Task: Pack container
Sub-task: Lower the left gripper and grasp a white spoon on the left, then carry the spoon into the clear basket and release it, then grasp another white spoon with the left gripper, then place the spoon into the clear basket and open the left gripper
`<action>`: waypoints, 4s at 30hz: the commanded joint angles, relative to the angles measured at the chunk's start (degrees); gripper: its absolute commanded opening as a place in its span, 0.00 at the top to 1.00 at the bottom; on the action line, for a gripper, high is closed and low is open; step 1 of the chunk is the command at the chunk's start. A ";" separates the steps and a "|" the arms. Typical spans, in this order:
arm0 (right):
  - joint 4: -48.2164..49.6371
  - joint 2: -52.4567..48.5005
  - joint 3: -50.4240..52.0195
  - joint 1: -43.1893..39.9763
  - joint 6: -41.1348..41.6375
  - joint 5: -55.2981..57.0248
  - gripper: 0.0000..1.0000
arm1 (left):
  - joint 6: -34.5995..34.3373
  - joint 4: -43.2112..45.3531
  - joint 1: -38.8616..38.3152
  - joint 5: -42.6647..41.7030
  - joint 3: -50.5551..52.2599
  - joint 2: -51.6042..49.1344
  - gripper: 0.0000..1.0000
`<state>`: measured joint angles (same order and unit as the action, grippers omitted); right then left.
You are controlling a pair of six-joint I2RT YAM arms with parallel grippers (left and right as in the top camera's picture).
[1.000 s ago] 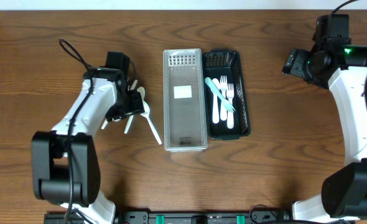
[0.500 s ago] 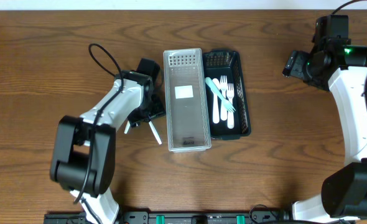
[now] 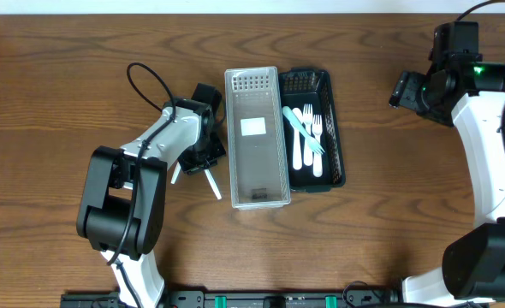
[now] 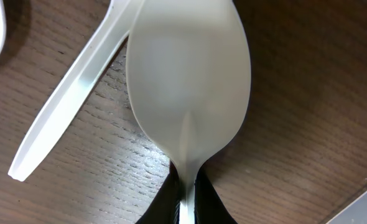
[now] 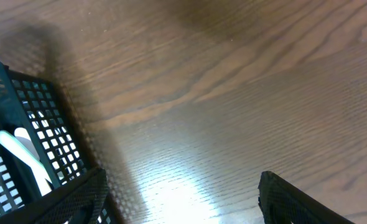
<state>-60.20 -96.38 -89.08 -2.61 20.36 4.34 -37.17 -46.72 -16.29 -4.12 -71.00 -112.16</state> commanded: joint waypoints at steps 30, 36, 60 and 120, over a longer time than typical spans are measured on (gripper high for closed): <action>0.15 -0.07 0.00 -0.37 0.37 -0.09 0.19 | 20.55 -4.72 -13.31 -2.47 -13.86 11.32 0.36; 0.17 -0.07 0.00 -0.37 0.37 -0.09 0.18 | 28.96 -11.74 -6.32 0.85 -15.69 16.35 0.22; -0.48 -0.07 0.00 -0.37 0.37 -0.09 0.16 | 53.05 -9.09 6.36 6.12 -13.46 -4.31 0.49; -1.29 -0.04 0.00 -0.37 0.42 -0.09 0.20 | 27.87 -13.03 -11.08 -1.90 -26.49 10.01 0.92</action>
<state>-61.65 -96.38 -89.08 -2.61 20.38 4.32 0.10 -60.77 -25.36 -5.06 -98.91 -99.98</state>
